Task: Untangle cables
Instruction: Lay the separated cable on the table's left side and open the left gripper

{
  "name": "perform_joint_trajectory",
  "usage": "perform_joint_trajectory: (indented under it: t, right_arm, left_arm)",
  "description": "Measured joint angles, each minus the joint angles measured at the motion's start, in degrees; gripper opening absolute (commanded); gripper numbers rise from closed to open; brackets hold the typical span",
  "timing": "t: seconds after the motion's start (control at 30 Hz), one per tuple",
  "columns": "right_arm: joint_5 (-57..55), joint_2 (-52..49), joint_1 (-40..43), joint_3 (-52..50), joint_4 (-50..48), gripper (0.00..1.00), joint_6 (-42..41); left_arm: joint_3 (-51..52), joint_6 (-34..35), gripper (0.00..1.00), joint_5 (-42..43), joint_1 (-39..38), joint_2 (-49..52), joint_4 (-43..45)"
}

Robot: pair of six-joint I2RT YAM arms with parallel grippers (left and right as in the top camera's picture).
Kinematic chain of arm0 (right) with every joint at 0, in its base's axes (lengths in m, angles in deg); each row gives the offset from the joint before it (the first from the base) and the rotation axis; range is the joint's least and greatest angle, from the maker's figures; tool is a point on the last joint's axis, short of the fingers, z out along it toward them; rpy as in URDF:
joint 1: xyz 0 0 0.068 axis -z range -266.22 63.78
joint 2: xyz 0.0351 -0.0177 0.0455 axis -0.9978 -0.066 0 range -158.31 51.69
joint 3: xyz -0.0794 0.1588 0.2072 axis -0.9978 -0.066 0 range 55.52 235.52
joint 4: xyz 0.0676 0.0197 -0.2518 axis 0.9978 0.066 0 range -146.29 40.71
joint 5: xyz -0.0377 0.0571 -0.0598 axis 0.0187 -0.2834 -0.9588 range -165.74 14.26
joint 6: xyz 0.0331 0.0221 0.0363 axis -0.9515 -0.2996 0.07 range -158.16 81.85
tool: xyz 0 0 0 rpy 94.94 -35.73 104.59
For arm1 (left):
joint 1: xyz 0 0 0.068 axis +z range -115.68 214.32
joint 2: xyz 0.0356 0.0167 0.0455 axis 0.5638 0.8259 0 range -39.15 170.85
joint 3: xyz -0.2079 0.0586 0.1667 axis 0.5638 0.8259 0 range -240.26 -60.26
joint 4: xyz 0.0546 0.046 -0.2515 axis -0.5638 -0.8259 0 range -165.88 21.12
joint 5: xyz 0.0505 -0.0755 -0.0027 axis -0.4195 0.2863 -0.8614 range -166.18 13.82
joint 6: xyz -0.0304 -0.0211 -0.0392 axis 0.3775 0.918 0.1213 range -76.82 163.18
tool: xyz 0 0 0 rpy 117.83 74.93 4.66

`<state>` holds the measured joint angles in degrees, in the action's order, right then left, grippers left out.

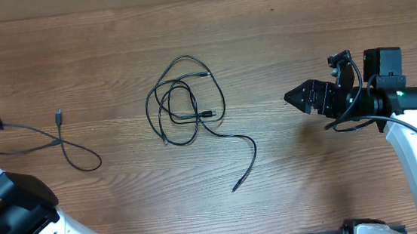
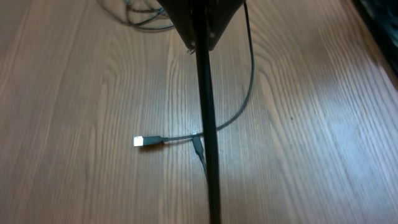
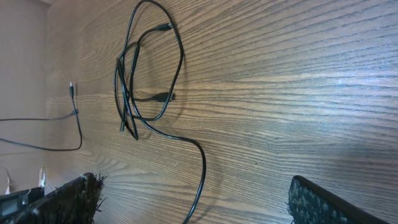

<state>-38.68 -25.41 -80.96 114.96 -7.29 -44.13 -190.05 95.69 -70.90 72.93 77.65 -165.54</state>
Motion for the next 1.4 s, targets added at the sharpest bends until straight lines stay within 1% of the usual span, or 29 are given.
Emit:
perform_joint_trajectory:
  t: [0.1, 0.33, 0.53, 0.63, 0.67, 0.7, 0.73, 0.77, 0.8, 0.83, 0.87, 0.97, 1.07, 1.27, 1.4]
  right_arm:
    - [0.00, 0.00, 0.00, 0.00, -0.15, 0.95, 0.02]
    - [0.00, 0.00, 0.00, 0.00, -0.17, 0.95, 0.04]
    - [0.00, 0.00, 0.00, 0.00, -0.35, 0.95, 0.02]
    - [0.02, 0.00, 0.00, 0.00, -0.50, 0.95, 0.00]
    - [0.00, 0.00, 0.00, 0.00, -0.50, 0.95, 0.02]
    - [0.00, 0.00, 0.00, 0.00, -0.52, 0.95, 0.02]
    - [0.02, 0.00, 0.00, 0.00, -0.57, 0.95, 0.02]
    - [0.00, 0.00, 0.00, 0.00, -0.57, 0.95, 0.02]
    - [0.00, 0.00, 0.00, 0.00, -0.55, 0.95, 0.04]
    - [0.02, 0.00, 0.00, 0.00, -0.55, 0.95, 0.00]
    - [0.00, 0.00, 0.00, 0.00, -0.55, 0.95, 0.02]
    - [0.00, -0.02, 0.00, 0.00, -0.52, 0.95, 0.02]
    - [0.00, 0.00, 0.00, 0.00, -0.55, 0.95, 0.04]
    - [0.02, 0.00, 0.00, 0.00, -0.55, 0.95, 0.02]
    - [0.00, -0.02, 0.00, 0.00, -0.52, 0.95, 0.00]
  left_arm:
    - [0.00, 5.84, 0.04, -4.00, 0.00, 0.00, 0.02]
    - [0.00, 22.86, 0.04, -19.04, 0.02, 0.00, 0.02]
    - [0.00, 37.13, 0.04, -26.71, 0.17, 0.00, 0.02]
    - [0.00, 41.35, 0.04, -28.85, 0.48, 0.00, 0.22]
    - [0.00, 42.16, 0.06, -29.33, 0.55, 0.00, 0.26]
    - [0.00, 42.99, 0.22, -29.73, 0.68, 0.00, 0.39]
    - [0.00, 43.56, 0.70, -30.10, 0.76, 0.00, 0.61]
    - [0.00, 44.24, 0.82, -30.56, 0.83, 0.00, 0.87]
    - [0.02, 44.48, 0.88, -30.88, 0.83, 0.00, 1.38]
    - [0.02, 44.70, 0.97, -30.97, 0.83, 0.00, 1.73]
    - [0.07, 44.85, 1.00, -31.10, 0.83, 0.00, 2.03]
    - [0.37, 44.59, 1.00, -31.30, 0.83, 0.00, 2.21]
    - [0.70, 42.51, 1.00, -31.28, 0.81, 0.00, 2.25]
    - [0.81, 33.94, 1.00, -29.49, 0.81, 0.00, 2.25]
    - [0.81, 25.51, 1.00, -23.34, 0.81, 0.00, 2.29]
